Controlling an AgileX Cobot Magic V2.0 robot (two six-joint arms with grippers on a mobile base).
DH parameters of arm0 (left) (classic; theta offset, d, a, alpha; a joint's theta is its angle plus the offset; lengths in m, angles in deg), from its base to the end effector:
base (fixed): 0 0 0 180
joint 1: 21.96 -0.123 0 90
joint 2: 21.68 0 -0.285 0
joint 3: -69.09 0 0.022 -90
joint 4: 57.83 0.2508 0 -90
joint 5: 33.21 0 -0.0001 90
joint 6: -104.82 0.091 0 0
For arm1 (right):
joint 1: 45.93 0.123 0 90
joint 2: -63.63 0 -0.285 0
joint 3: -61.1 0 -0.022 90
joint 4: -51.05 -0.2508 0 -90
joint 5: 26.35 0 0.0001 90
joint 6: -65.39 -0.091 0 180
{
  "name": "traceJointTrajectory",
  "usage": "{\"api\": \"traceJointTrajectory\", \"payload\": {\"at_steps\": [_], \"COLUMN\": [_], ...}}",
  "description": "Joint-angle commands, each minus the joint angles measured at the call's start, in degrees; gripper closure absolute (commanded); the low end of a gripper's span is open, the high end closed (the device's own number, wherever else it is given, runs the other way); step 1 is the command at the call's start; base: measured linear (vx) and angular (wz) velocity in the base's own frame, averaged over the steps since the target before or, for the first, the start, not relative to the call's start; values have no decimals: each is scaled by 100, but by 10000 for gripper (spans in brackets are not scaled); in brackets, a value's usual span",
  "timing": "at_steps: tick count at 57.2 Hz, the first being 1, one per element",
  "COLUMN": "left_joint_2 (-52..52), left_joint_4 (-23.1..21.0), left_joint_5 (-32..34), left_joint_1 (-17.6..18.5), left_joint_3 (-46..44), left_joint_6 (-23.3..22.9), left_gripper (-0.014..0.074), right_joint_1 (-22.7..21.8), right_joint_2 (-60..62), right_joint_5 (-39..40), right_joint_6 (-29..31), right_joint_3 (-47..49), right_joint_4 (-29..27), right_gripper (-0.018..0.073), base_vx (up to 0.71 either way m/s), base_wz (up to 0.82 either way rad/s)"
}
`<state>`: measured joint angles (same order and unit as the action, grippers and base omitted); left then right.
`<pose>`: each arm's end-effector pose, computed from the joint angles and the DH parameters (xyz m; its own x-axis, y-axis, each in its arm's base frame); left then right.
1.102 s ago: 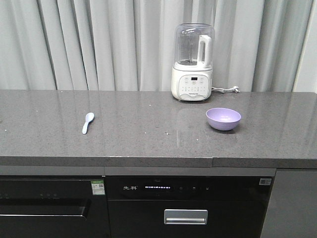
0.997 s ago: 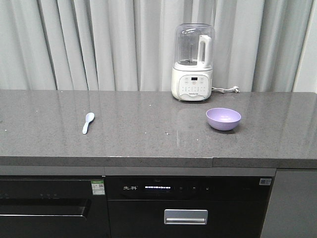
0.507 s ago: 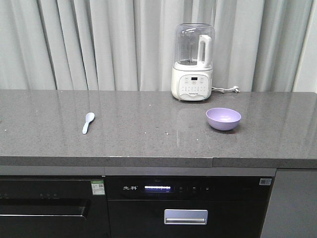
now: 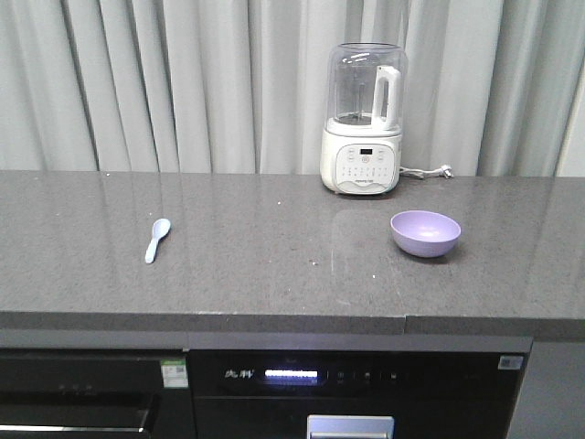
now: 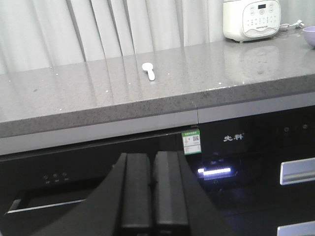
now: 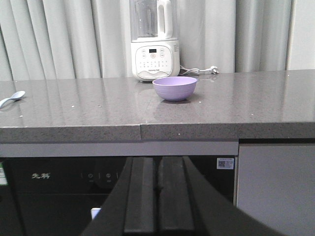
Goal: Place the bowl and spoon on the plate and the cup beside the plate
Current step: 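Drive the base toward the white spoon and lavender bowl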
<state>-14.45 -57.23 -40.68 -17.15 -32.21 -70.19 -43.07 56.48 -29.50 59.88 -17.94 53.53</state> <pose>0.0565 -0.0046 0.1931 -0.0508 0.1019 -0.9935 0.0879 0.9914 0.0972 0.0569 0.0026 0.1980 0.0090 0.0534 -0.9985 -0.0481 0.9974 0.0529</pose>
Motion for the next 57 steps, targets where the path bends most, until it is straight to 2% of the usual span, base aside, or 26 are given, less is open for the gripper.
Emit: {"api": "traceJointTrajectory", "payload": {"at_steps": [1,57], "left_joint_2": [-92,-92], "left_joint_4": [-16,-16], "left_joint_5": [452,452], "left_joint_1": [7,7], "left_joint_3": [-143,-143], "left_joint_6": [-10,-10], "left_gripper": [600,600], "right_joint_1": [13,13], "right_joint_2": [28,28], "right_joint_5": [476,476], "right_joint_6": [54,54], "right_joint_3": [-17,-17], "right_joint_4": [38,38], "right_gripper": [568,568], "base_vx": [30,35], "base_wz": [-5,-4]}}
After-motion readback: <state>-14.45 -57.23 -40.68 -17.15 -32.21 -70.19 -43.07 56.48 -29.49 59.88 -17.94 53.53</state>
